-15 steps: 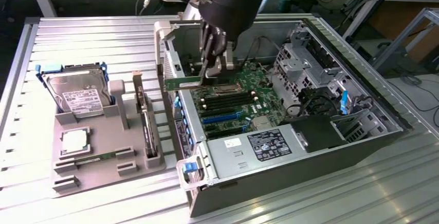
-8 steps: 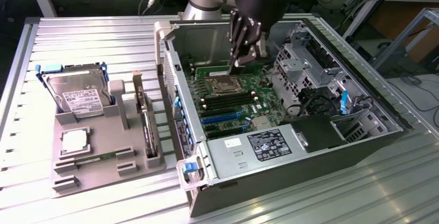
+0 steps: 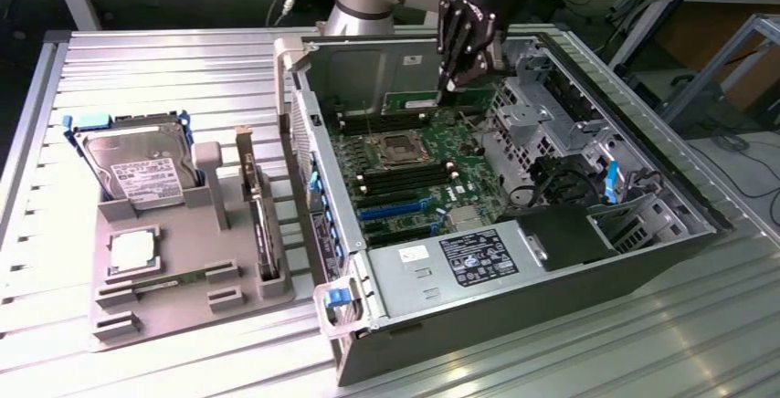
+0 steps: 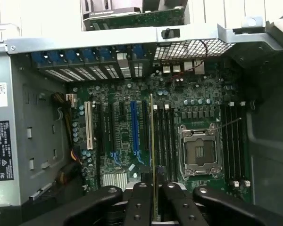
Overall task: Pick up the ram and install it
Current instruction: 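Pick up the ram and move it above insertion slot, then insert the ram into the slot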
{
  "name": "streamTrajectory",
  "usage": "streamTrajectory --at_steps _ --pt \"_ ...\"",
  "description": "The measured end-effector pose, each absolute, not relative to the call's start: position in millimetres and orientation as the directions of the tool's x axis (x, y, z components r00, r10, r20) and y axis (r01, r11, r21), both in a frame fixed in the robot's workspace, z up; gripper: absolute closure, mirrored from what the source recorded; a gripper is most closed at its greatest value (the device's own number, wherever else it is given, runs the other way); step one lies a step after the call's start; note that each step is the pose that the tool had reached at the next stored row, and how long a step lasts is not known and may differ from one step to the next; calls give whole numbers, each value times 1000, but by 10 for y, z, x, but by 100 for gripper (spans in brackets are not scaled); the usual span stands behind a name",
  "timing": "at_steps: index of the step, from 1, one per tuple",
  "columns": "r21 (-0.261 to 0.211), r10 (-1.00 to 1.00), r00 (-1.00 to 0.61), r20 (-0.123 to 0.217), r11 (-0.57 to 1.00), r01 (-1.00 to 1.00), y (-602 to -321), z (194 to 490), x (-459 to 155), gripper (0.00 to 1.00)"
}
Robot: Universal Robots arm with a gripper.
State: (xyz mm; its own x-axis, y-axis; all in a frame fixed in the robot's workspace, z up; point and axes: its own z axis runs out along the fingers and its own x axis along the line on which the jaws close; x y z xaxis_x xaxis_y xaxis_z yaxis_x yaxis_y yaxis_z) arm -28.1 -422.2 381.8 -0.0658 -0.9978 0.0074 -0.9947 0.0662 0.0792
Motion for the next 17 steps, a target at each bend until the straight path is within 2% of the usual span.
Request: streamTrajectory --at_steps 2,17 --pt "79 -998 -66 16 67 -995 -4130 3815 -264 85" --pt "79 -998 -66 17 67 -995 -4126 3814 -264 85"
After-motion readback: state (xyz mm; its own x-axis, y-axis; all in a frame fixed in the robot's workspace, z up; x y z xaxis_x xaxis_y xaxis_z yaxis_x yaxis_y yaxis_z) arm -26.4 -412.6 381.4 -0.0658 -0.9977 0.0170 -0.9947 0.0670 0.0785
